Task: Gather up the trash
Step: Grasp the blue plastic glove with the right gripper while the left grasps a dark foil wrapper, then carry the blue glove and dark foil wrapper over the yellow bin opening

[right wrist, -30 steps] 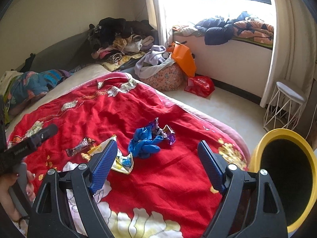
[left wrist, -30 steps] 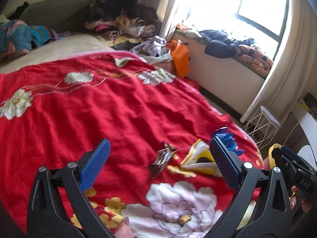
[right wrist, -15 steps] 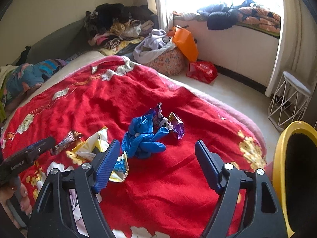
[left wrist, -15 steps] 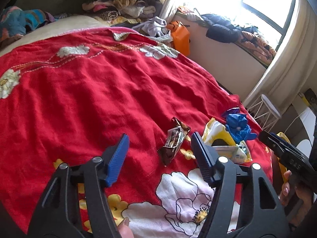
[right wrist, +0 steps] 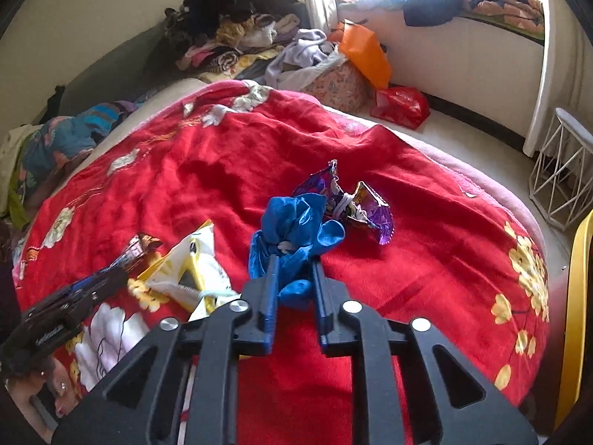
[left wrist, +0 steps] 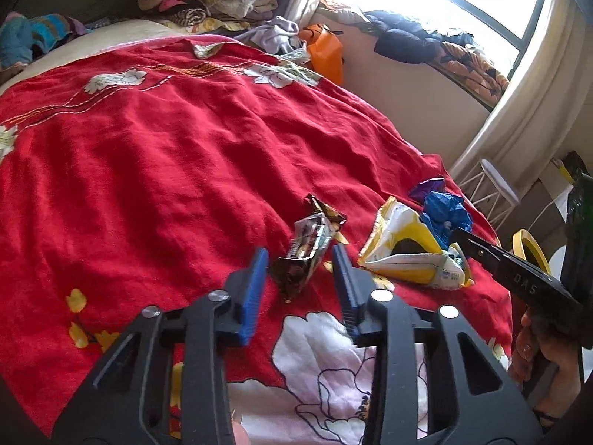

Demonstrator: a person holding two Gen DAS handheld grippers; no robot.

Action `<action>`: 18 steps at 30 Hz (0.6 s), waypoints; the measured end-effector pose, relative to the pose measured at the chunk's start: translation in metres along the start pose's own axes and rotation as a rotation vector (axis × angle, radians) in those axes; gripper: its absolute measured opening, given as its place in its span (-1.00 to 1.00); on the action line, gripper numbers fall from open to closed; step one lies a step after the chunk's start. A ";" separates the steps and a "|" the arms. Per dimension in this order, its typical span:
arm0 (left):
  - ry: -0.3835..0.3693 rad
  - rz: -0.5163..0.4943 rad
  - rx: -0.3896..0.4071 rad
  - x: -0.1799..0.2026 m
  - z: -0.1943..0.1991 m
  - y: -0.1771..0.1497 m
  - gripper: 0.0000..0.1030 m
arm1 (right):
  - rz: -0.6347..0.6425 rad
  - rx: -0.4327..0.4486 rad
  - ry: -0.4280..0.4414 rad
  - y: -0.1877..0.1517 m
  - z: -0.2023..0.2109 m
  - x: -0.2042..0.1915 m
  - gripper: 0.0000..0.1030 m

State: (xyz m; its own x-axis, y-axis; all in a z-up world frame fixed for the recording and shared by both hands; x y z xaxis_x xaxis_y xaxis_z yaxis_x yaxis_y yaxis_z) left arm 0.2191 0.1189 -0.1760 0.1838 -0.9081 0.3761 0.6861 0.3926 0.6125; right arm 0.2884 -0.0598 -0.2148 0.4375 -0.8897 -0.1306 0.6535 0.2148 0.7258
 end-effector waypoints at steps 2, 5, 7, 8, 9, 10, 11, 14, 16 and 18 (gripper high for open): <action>-0.006 -0.003 -0.004 0.002 0.000 -0.001 -0.63 | -0.008 0.016 0.007 -0.004 0.008 0.002 -0.75; -0.020 -0.011 -0.005 0.004 0.001 -0.001 -0.74 | -0.017 0.037 0.010 -0.013 0.022 0.004 -0.76; -0.032 -0.017 0.001 0.007 0.004 0.000 -0.77 | -0.032 0.046 0.022 -0.019 0.033 0.006 -0.77; -0.038 -0.018 0.006 0.009 0.006 0.001 -0.77 | -0.039 0.052 0.028 -0.020 0.038 0.008 -0.77; -0.043 -0.019 0.010 0.011 0.008 0.001 -0.77 | -0.039 0.058 0.029 -0.021 0.043 0.009 -0.77; -0.049 -0.020 0.015 0.013 0.010 0.002 -0.78 | -0.034 0.065 0.027 -0.021 0.049 0.010 -0.77; -0.055 -0.022 0.021 0.015 0.013 0.003 -0.78 | -0.028 0.068 0.027 -0.021 0.052 0.009 -0.77; -0.071 -0.030 0.041 0.021 0.021 0.008 -0.78 | -0.015 0.074 0.030 -0.023 0.062 0.008 -0.78; -0.080 -0.031 0.055 0.025 0.026 0.011 -0.78 | -0.019 0.069 0.031 -0.025 0.066 0.008 -0.79; -0.093 -0.029 0.067 0.029 0.033 0.014 -0.78 | -0.024 0.068 0.037 -0.028 0.071 0.007 -0.80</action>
Point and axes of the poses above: each gripper's, at about its wrist camera, not at the fingertips, and z roughly against the way its jaws point, x to its right, y to its top, the point moved 5 cm from there along -z, roughly the way its jaws point, and after that the axes turned 7 degrees about z, right-handed, at the moved point
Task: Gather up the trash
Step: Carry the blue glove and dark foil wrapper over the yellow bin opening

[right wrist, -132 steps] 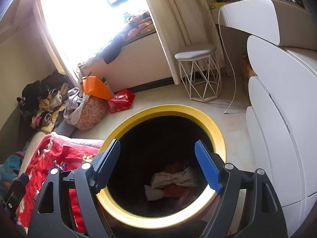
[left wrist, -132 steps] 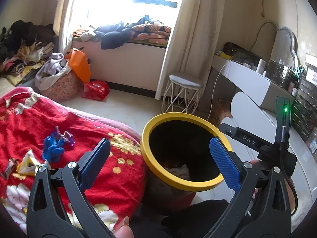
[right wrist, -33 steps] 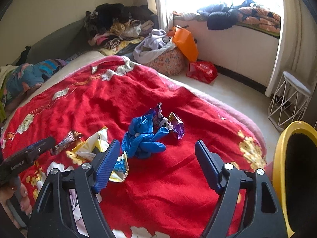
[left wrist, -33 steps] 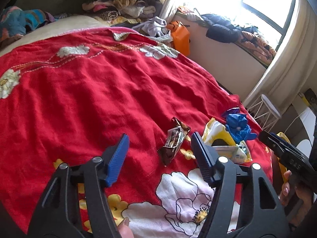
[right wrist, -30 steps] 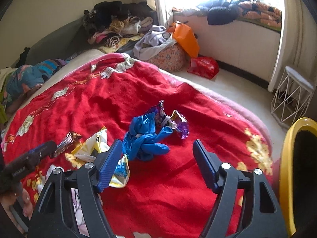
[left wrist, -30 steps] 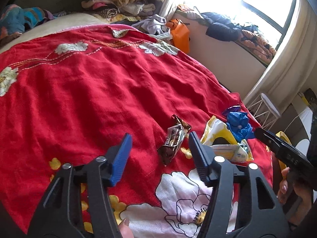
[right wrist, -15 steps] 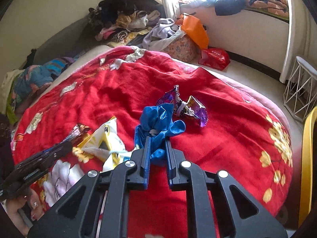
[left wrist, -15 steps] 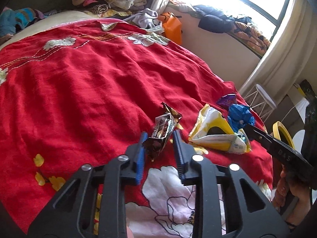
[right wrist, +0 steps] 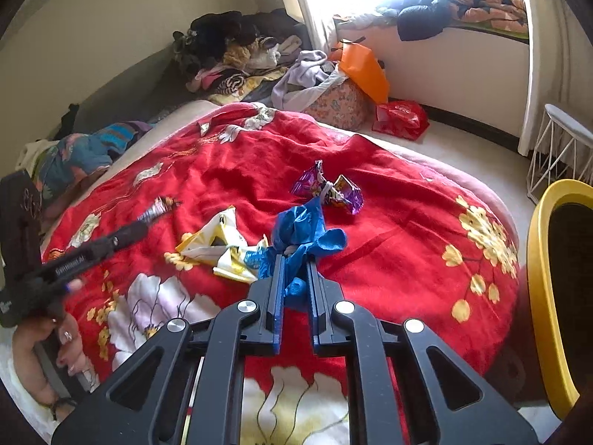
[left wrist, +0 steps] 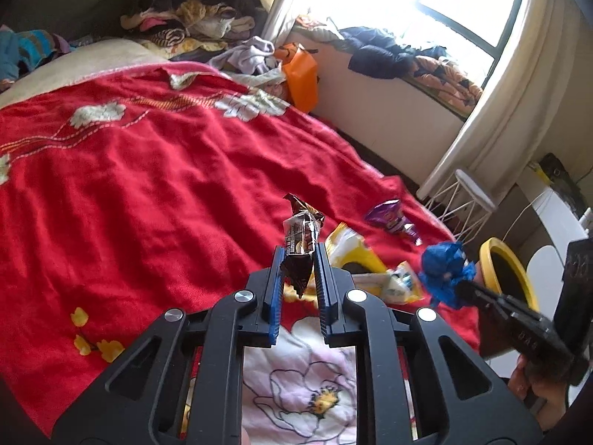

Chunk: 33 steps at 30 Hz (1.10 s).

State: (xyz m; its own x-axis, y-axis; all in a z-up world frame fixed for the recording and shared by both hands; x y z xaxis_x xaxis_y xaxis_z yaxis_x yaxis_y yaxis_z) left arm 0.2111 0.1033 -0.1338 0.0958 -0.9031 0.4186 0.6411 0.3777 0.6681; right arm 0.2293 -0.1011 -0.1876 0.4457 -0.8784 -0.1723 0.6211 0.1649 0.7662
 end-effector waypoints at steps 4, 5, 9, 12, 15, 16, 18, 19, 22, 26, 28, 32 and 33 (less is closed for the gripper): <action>-0.021 0.000 0.020 0.007 0.009 0.007 -0.78 | 0.002 0.011 0.007 0.000 0.011 -0.001 -0.81; -0.025 -0.001 0.023 0.009 0.011 0.008 -0.78 | 0.006 0.015 0.006 0.000 0.015 -0.001 -0.82; -0.039 -0.010 0.038 0.018 0.018 0.012 -0.78 | 0.001 0.035 0.007 0.003 0.028 0.000 -0.82; -0.053 -0.021 0.046 0.025 0.023 0.012 -0.78 | 0.000 0.051 0.010 0.004 0.038 0.002 -0.83; -0.067 -0.040 0.054 0.036 0.029 0.012 -0.78 | 0.004 0.067 0.007 0.005 0.049 0.002 -0.83; -0.072 -0.047 0.056 0.039 0.030 0.012 -0.78 | 0.004 0.072 0.007 0.005 0.052 0.003 -0.83; -0.084 -0.057 0.060 0.047 0.034 0.013 -0.78 | 0.004 0.081 0.005 0.006 0.058 0.003 -0.83; -0.090 -0.062 0.060 0.050 0.035 0.013 -0.78 | 0.004 0.084 0.004 0.006 0.060 0.003 -0.83; -0.105 -0.083 0.063 0.060 0.038 0.012 -0.78 | 0.001 0.098 0.001 0.006 0.069 0.005 -0.83; -0.118 -0.103 0.066 0.070 0.041 0.010 -0.78 | -0.006 0.110 -0.001 0.007 0.079 0.009 -0.83; -0.125 -0.110 0.067 0.074 0.042 0.010 -0.78 | -0.007 0.116 -0.002 0.007 0.081 0.009 -0.83; -0.140 -0.130 0.068 0.083 0.044 0.008 -0.78 | -0.012 0.132 -0.008 0.009 0.090 0.012 -0.84; -0.145 -0.134 0.068 0.085 0.045 0.007 -0.78 | -0.013 0.137 -0.011 0.009 0.092 0.013 -0.84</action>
Point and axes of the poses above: each gripper's, at about its wrist camera, not at the fingertips, and z roughly against the way its jaws point, x to its right, y to its top, the point moved 5 cm from there along -z, roughly the way its jaws point, and after that the axes turned 7 degrees about z, right-handed, at the moved point
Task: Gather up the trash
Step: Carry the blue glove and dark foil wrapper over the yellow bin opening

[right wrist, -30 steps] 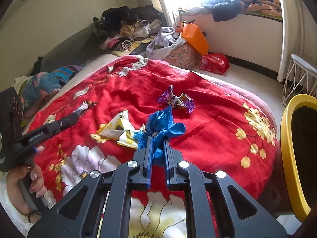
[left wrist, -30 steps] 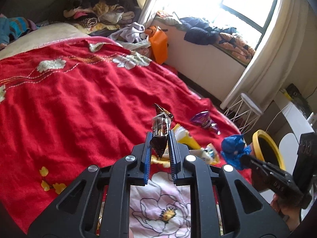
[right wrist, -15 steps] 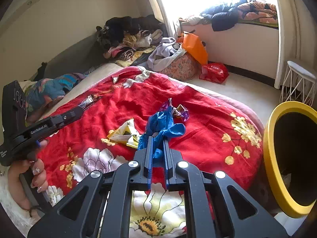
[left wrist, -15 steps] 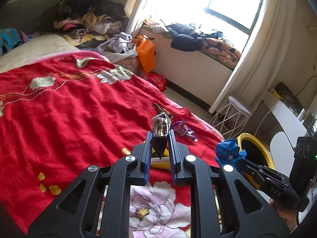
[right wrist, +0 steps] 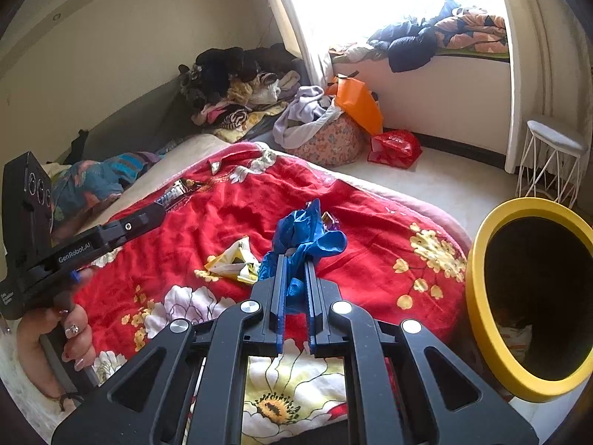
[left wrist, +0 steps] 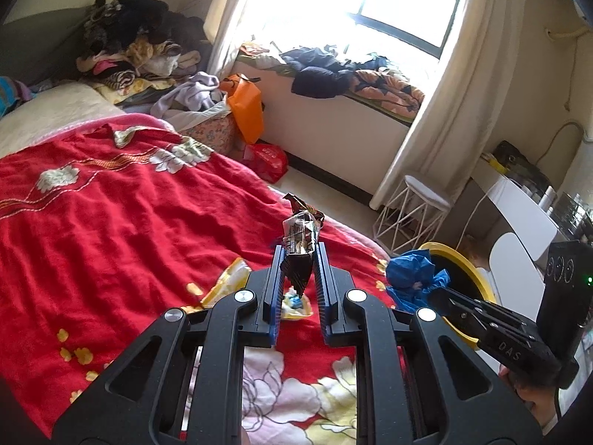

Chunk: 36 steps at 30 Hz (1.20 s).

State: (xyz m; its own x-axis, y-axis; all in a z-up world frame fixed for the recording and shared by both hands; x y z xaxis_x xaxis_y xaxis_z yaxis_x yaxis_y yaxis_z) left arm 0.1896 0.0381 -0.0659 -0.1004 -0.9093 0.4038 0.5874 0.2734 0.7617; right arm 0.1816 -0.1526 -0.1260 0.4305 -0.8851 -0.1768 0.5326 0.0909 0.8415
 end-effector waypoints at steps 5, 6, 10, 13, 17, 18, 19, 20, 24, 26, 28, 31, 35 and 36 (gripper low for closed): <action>-0.018 -0.022 -0.004 0.012 0.000 -0.003 -0.78 | -0.008 0.018 -0.011 0.003 0.008 0.007 -0.84; -0.022 -0.026 -0.006 0.014 0.000 -0.004 -0.78 | -0.009 0.021 -0.014 0.004 0.010 0.009 -0.84; -0.036 -0.039 -0.013 0.022 -0.002 -0.006 -0.78 | -0.021 0.032 -0.022 0.004 0.016 0.016 -0.84; -0.047 -0.050 -0.018 0.030 -0.003 -0.008 -0.78 | -0.033 0.040 -0.030 0.005 0.020 0.022 -0.84; -0.064 -0.066 -0.022 0.041 -0.005 -0.009 -0.78 | -0.047 0.054 -0.043 0.006 0.026 0.029 -0.84; -0.069 -0.069 -0.023 0.043 -0.005 -0.010 -0.78 | -0.051 0.058 -0.046 0.007 0.028 0.032 -0.84; -0.073 -0.073 -0.025 0.046 -0.005 -0.011 -0.78 | -0.054 0.061 -0.049 0.007 0.029 0.033 -0.84; -0.078 -0.077 -0.026 0.049 -0.005 -0.011 -0.78 | -0.059 0.066 -0.054 0.008 0.031 0.036 -0.84; -0.091 -0.086 -0.032 0.058 -0.007 -0.014 -0.78 | -0.074 0.074 -0.065 0.007 0.036 0.044 -0.84; -0.098 -0.090 -0.036 0.062 -0.008 -0.017 -0.78 | -0.085 0.080 -0.073 0.007 0.039 0.049 -0.84; -0.105 -0.098 -0.039 0.068 -0.009 -0.018 -0.78 | -0.095 0.085 -0.079 0.007 0.042 0.053 -0.84; -0.119 -0.112 -0.044 0.078 -0.010 -0.021 -0.78 | -0.114 0.096 -0.088 0.006 0.046 0.059 -0.84; -0.137 -0.130 -0.054 0.091 -0.012 -0.027 -0.78 | -0.141 0.106 -0.105 0.005 0.052 0.072 -0.84; -0.142 -0.134 -0.058 0.095 -0.013 -0.029 -0.78 | -0.146 0.108 -0.110 0.005 0.054 0.075 -0.84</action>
Point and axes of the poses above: each gripper's, at about its wrist camera, not at the fingertips, and z roughly against the way its jaws point, x to its right, y to its top, the point moved 5 cm from there along -z, roughly the way its jaws point, and after that the axes turned 7 degrees about z, right-handed, at the moved point
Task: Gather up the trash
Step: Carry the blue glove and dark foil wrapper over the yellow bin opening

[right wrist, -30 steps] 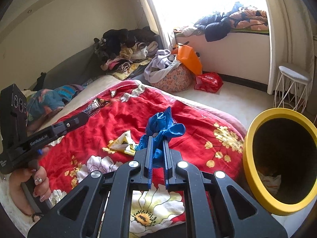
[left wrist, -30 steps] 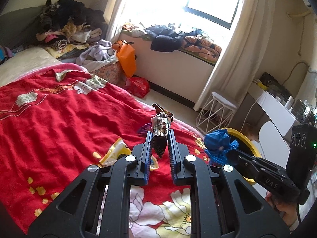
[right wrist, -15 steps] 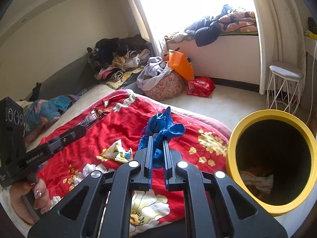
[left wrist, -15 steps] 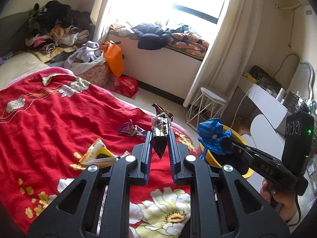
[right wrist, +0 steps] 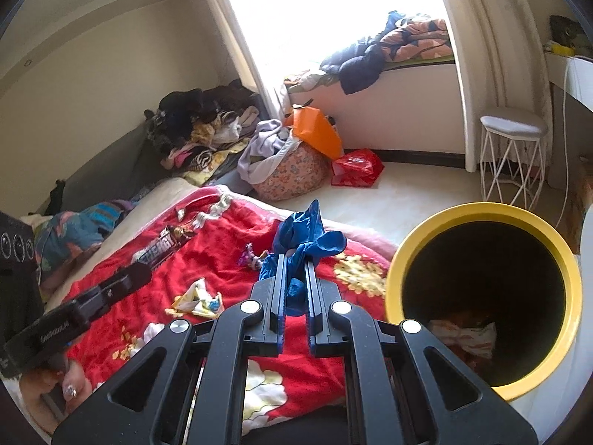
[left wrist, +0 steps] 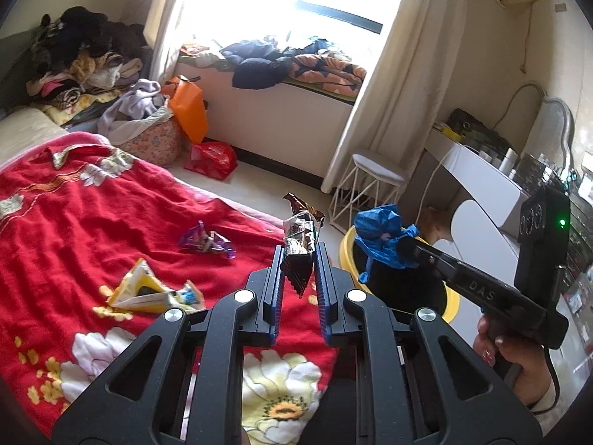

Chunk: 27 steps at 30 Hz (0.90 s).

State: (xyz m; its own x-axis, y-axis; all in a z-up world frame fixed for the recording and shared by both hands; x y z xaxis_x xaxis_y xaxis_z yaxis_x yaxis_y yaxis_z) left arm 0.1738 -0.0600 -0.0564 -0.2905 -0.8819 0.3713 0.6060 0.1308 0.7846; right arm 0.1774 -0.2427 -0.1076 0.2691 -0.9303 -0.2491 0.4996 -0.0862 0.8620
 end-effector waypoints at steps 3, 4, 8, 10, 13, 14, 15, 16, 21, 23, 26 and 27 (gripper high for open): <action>-0.010 -0.013 -0.009 0.010 -0.004 -0.004 -0.78 | -0.020 0.004 -0.015 0.000 0.003 0.010 -0.84; -0.014 -0.017 -0.013 0.012 -0.006 -0.005 -0.78 | -0.025 0.006 -0.020 0.000 0.004 0.012 -0.84; -0.025 -0.030 -0.024 0.021 -0.010 -0.010 -0.78 | -0.053 0.016 -0.043 -0.001 0.009 0.027 -0.84; -0.031 -0.036 -0.031 0.027 -0.012 -0.012 -0.78 | -0.064 0.019 -0.051 0.000 0.010 0.033 -0.84; -0.039 -0.047 -0.040 0.034 -0.016 -0.016 -0.78 | -0.080 0.027 -0.069 0.001 0.014 0.041 -0.84; -0.042 -0.050 -0.043 0.036 -0.017 -0.017 -0.78 | -0.083 0.030 -0.080 0.001 0.016 0.045 -0.84; -0.045 -0.053 -0.046 0.038 -0.018 -0.018 -0.78 | -0.085 0.033 -0.087 0.000 0.017 0.044 -0.84; -0.047 -0.056 -0.049 0.040 -0.019 -0.019 -0.78 | -0.088 0.034 -0.092 -0.001 0.018 0.046 -0.84; -0.059 -0.069 -0.062 0.049 -0.024 -0.025 -0.78 | -0.106 0.040 -0.126 -0.003 0.023 0.059 -0.84; -0.065 -0.073 -0.068 0.051 -0.025 -0.027 -0.78 | -0.113 0.042 -0.136 -0.004 0.024 0.064 -0.84; -0.072 -0.081 -0.076 0.056 -0.028 -0.029 -0.78 | -0.122 0.045 -0.155 -0.005 0.027 0.072 -0.84; -0.075 -0.083 -0.079 0.058 -0.029 -0.030 -0.78 | -0.125 0.046 -0.162 -0.005 0.028 0.075 -0.84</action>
State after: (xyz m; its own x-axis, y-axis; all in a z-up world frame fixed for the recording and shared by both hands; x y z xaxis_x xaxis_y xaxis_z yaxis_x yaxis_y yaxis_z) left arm 0.1597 -0.1282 -0.0730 -0.3948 -0.8517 0.3446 0.6331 0.0197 0.7738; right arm 0.1720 -0.3217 -0.1182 0.0695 -0.9562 -0.2845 0.4817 -0.2175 0.8489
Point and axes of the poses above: each gripper's, at about its wrist camera, not at the fingertips, and z roughly against the way its jaws point, x to its right, y to its top, the point moved 5 cm from there along -z, roughly the way its jaws point, and after that the axes turned 7 degrees about z, right-handed, at the moved point
